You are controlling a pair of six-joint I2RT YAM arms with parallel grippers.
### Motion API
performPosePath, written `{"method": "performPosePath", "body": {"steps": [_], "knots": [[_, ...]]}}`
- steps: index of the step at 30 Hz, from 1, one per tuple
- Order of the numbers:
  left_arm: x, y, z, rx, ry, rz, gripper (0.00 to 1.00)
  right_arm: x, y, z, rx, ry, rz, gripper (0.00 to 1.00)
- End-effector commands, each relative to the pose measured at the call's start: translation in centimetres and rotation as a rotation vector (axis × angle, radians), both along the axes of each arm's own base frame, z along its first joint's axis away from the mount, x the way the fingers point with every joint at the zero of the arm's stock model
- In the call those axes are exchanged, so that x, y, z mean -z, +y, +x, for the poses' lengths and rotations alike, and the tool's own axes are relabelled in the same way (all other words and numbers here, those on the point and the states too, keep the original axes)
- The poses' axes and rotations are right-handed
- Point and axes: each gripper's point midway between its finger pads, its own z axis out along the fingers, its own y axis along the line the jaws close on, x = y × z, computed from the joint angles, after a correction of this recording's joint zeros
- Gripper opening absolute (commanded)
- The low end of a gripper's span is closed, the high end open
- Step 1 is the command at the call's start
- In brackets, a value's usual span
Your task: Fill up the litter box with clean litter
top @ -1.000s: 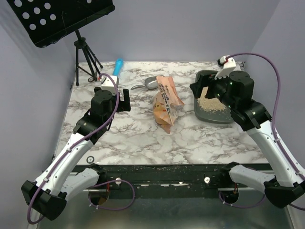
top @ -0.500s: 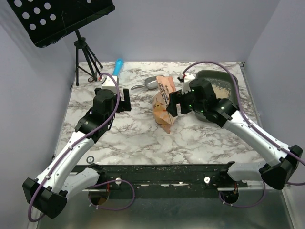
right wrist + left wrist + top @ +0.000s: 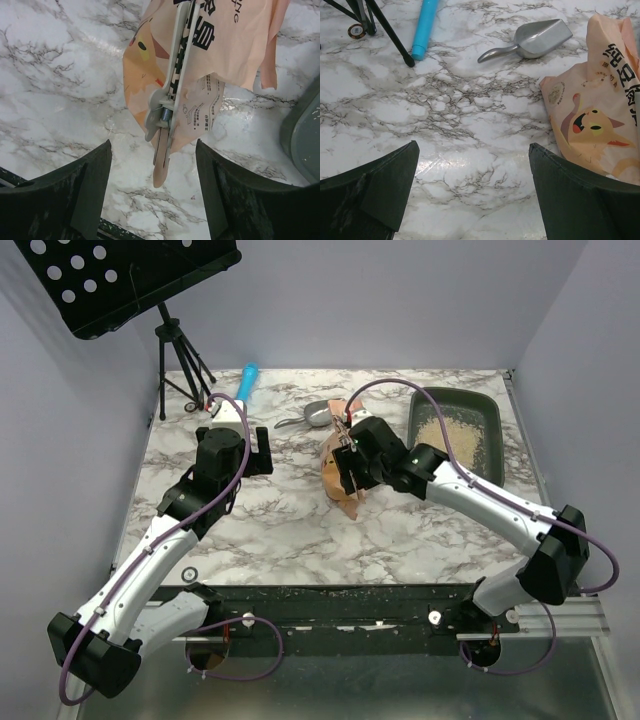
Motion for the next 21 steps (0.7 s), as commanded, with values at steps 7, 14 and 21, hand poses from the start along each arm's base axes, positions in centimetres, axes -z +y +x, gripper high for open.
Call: {"method": "performPosePath", "body": {"steps": [7, 14, 21], "knots": [[-1.2, 0.1, 0.0, -0.015, -0.026, -0.017, 0.99, -0.1, 0.4, 2.4, 0.100, -0.058, -0.046, 0.69], [-1.2, -0.2, 0.0, -0.002, -0.025, -0.022, 0.99, 0.1, 0.6, 3.2, 0.119, -0.078, -0.052, 0.42], [-1.0, -0.3, 0.1, 0.000, -0.017, -0.021, 0.99, -0.6, -0.4, 3.6, 0.156, -0.134, -0.071, 0.01]]}}
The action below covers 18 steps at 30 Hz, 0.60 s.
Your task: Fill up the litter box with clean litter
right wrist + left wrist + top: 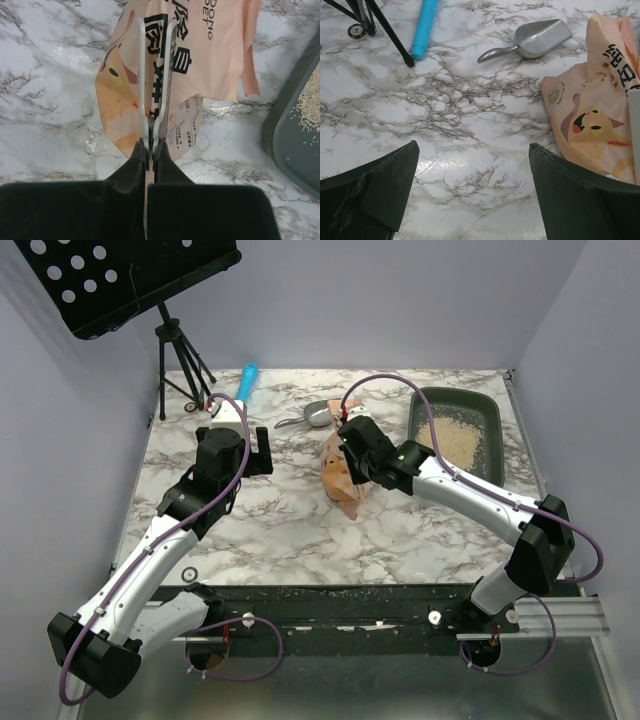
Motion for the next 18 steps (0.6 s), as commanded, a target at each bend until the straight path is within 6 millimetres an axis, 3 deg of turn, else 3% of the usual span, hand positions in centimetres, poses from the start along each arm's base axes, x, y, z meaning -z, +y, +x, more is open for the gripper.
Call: {"method": "performPosePath", "body": {"steps": [1, 6, 11, 15, 18], "knots": [[-0.9, -0.3, 0.1, 0.001, -0.017, -0.018, 0.99, -1.9, -0.6, 1.0, 0.046, -0.096, -0.016, 0.01], [-0.9, -0.5, 0.2, 0.008, -0.016, -0.021, 0.99, -4.6, -1.7, -0.5, 0.010, -0.128, 0.015, 0.01], [-0.8, -0.4, 0.2, 0.005, -0.013, -0.014, 0.99, -5.1, -4.6, -3.6, -0.013, -0.075, -0.012, 0.01], [-0.6, -0.4, 0.3, 0.006, -0.008, -0.010, 0.99, -2.0, -7.6, -7.2, -0.028, 0.026, -0.059, 0.01], [-0.5, -0.5, 0.3, 0.006, -0.002, -0.009, 0.99, 0.7, -8.7, -9.9, -0.023, 0.123, -0.042, 0.00]]}}
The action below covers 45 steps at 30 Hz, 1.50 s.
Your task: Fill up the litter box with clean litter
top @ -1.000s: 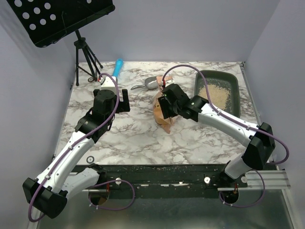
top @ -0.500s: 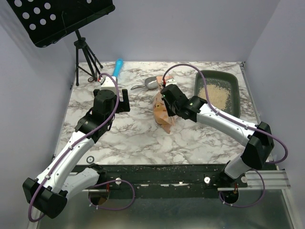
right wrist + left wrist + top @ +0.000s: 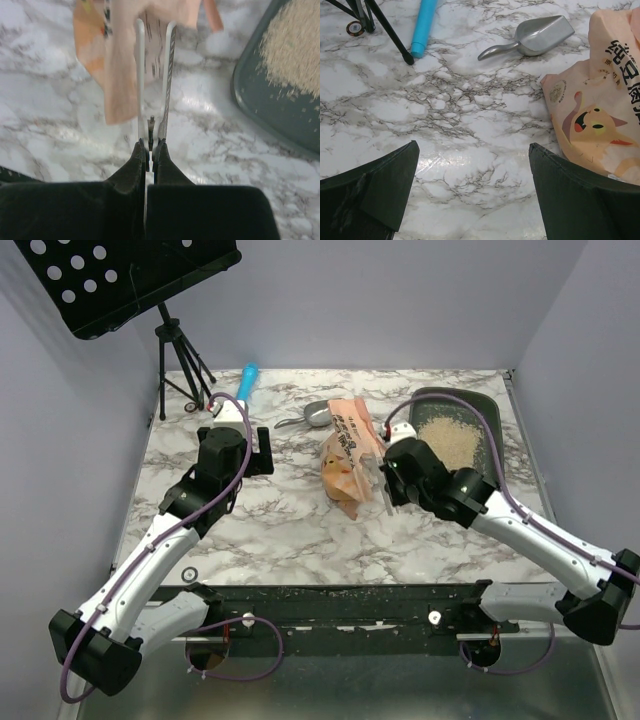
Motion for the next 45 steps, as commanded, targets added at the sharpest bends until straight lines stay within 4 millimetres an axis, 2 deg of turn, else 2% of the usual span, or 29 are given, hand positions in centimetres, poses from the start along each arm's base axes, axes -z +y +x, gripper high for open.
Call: {"method": "performPosePath", "body": {"steps": [1, 4, 7, 9, 16, 19, 24, 31, 38, 43, 45], "knots": [[-0.8, -0.4, 0.2, 0.007, -0.010, -0.014, 0.99, 6.5, -2.8, -5.4, -0.011, 0.233, -0.072, 0.01], [-0.9, -0.4, 0.1, 0.010, -0.014, -0.017, 0.99, 8.8, -3.9, -7.3, 0.013, 0.300, -0.063, 0.01], [-0.9, -0.5, 0.1, 0.013, -0.016, -0.020, 0.99, 10.3, -4.0, -8.5, 0.015, 0.348, -0.036, 0.01], [-0.8, -0.6, 0.1, 0.016, -0.013, -0.020, 0.99, 11.0, -4.5, -8.9, 0.078, 0.385, -0.045, 0.01], [-0.8, -0.8, 0.1, 0.027, -0.008, -0.027, 0.99, 14.4, -6.0, -8.1, 0.260, 0.399, -0.111, 0.01], [-0.9, -0.9, 0.0, 0.030, -0.012, -0.029, 0.99, 14.7, -5.4, -7.2, 0.306, 0.377, -0.062, 0.01], [-0.8, -0.9, 0.0, 0.032, -0.011, -0.028, 0.99, 15.3, -6.0, -6.3, 0.373, 0.353, -0.081, 0.03], [-0.9, -1.0, -0.1, 0.038, -0.010, -0.028, 0.99, 16.2, -6.5, -6.2, 0.402, 0.358, -0.091, 0.22], [-0.9, -1.0, -0.1, 0.038, -0.010, -0.028, 0.99, 16.1, -6.3, -6.0, 0.401, 0.357, -0.073, 0.39], [-1.0, -1.0, -0.1, 0.039, -0.012, -0.027, 0.99, 14.7, -5.4, -5.3, 0.377, 0.343, -0.060, 0.54], [-1.0, -1.0, -0.1, 0.040, -0.011, -0.028, 0.99, 12.6, -4.5, -4.3, 0.364, 0.309, -0.029, 0.59]]}}
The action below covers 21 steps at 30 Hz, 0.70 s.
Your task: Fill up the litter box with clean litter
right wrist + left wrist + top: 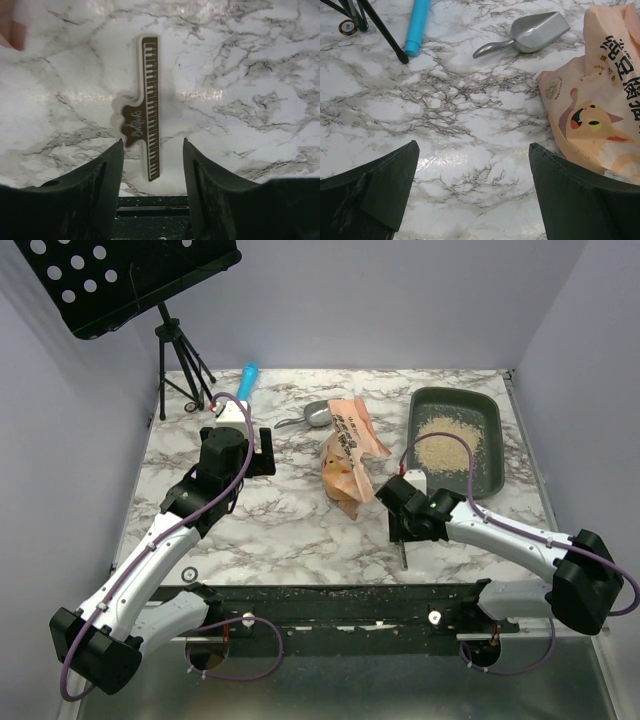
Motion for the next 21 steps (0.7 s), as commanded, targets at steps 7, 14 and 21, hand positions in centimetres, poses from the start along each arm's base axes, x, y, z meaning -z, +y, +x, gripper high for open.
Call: {"method": "performPosePath", "body": {"steps": [7, 14, 21], "knots": [[-1.4, -0.6, -0.2, 0.025, -0.026, -0.029, 0.99, -10.2, 3.7, 7.0, -0.005, -0.217, 0.124, 0.73], [-1.3, -0.8, -0.2, 0.034, -0.023, -0.031, 0.99, -16.2, 4.6, 15.1, 0.061, -0.337, 0.325, 0.78], [-0.9, -2.2, -0.2, 0.102, -0.004, -0.053, 0.99, -17.8, 6.0, 22.3, -0.034, -0.356, 0.575, 0.86]]}}
